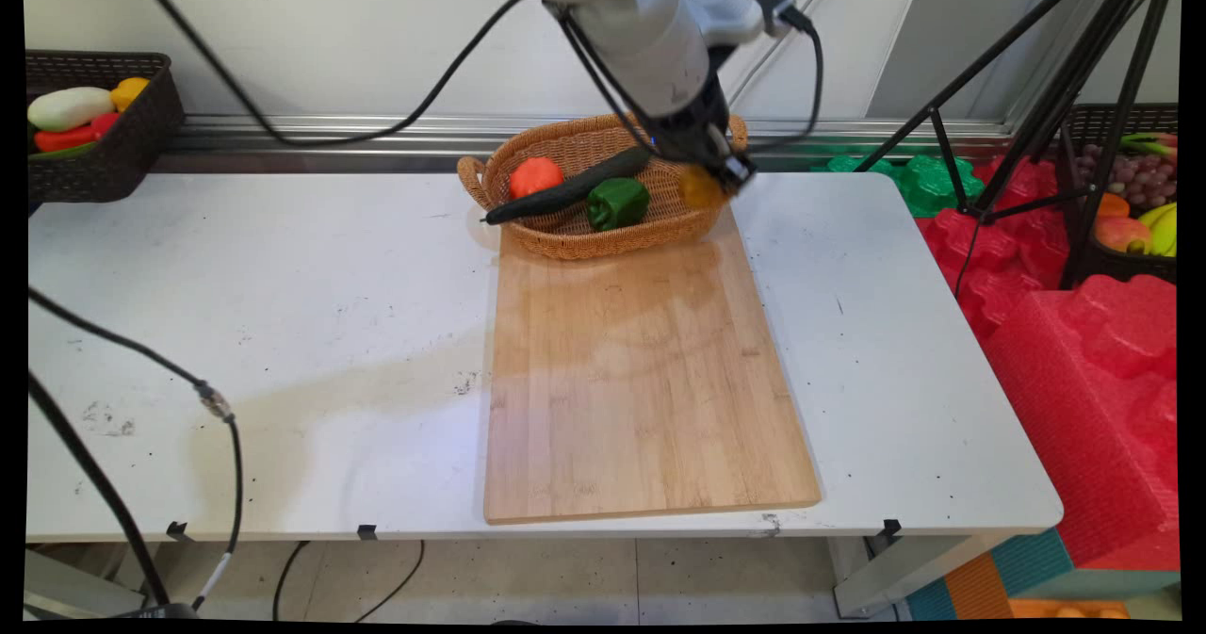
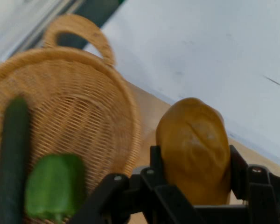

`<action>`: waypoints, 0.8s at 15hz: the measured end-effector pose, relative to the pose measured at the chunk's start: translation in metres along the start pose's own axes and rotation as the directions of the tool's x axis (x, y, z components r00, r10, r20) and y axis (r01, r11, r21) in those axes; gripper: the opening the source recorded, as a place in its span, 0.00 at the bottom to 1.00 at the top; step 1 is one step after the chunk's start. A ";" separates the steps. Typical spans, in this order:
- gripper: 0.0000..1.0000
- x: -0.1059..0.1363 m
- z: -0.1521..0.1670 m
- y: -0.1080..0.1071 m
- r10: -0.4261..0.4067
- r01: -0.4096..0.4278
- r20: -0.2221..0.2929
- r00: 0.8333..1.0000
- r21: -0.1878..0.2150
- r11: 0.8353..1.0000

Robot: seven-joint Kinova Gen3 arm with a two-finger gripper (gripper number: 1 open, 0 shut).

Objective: Place the picked object on the cutting board

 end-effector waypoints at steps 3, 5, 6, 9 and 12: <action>0.00 -0.016 -0.008 0.029 0.025 -0.024 0.023 0.999 -0.038 0.999; 0.00 -0.026 -0.008 0.044 0.040 -0.038 0.040 0.998 -0.059 0.998; 0.00 -0.031 -0.007 0.051 0.049 -0.046 0.049 0.998 -0.070 0.996; 0.00 -0.043 -0.001 0.067 0.077 -0.070 0.071 0.994 -0.097 0.993; 0.00 -0.055 0.010 0.080 0.102 -0.090 0.095 0.990 -0.120 0.989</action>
